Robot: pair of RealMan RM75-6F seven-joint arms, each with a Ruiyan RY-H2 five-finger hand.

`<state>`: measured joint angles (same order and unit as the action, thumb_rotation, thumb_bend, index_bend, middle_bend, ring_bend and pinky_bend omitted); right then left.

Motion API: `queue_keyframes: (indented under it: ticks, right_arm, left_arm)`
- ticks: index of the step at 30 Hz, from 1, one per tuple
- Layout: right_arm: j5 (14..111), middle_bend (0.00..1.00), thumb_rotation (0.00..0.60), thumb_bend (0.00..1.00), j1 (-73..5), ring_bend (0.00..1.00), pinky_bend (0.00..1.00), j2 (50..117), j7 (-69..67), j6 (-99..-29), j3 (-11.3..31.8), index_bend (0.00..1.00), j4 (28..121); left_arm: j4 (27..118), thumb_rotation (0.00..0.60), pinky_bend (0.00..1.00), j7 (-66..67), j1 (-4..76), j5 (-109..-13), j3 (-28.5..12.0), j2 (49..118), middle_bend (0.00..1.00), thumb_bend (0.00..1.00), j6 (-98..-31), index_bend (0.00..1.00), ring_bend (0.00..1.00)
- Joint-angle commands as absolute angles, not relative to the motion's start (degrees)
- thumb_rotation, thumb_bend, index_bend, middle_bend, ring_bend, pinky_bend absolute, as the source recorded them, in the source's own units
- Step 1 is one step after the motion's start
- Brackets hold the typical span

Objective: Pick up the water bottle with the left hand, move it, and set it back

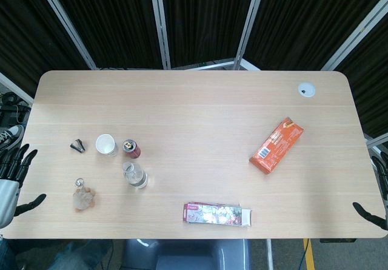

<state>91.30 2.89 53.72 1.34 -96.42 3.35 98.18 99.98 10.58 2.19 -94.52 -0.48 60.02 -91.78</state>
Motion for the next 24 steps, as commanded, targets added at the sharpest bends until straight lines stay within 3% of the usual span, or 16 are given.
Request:
queue_keyframes:
  ticks: [1,9,12,15,24]
  right_arm:
    - [91.6,0.0,0.6,0.0,3.0,0.0,0.0,53.3,1.0,-96.1,3.0,0.0,98.5]
    - [91.5,0.0,0.6,0.0,2.9,0.0,0.0,52.6,-0.2,-95.7,3.0,0.0,99.3]
    - [91.1,0.0,0.6,0.0,2.8,0.0,0.0,52.3,-0.6,-95.7,3.4,0.0,99.9]
    - [90.4,0.0,0.6,0.0,2.5,0.0,0.0,52.1,-1.2,-94.9,3.5,0.0,99.5]
    - [90.6,0.0,0.6,0.0,2.5,0.0,0.0,52.3,-3.0,-94.3,3.1,0.0,98.3]
  left_arm:
    - [100.0,0.6,0.0,10.7,1.9,-94.8,-0.4,60.0,0.0,0.0,-92.3,0.0,0.0]
    - [99.1,0.6,0.0,6.3,3.6,-96.3,-0.2,61.0,0.0,0.0,-90.2,0.0,0.0]
    - [97.1,0.6,0.0,-2.2,6.7,-96.8,0.0,63.1,0.0,0.0,-86.0,0.0,0.0]
    - [94.8,0.6,0.0,-18.6,11.8,-97.1,0.7,67.1,0.0,0.0,-78.5,0.0,0.0]
    - [87.0,0.6,0.0,-35.3,15.5,-96.6,0.4,77.7,0.0,0.0,-76.8,0.0,0.0]
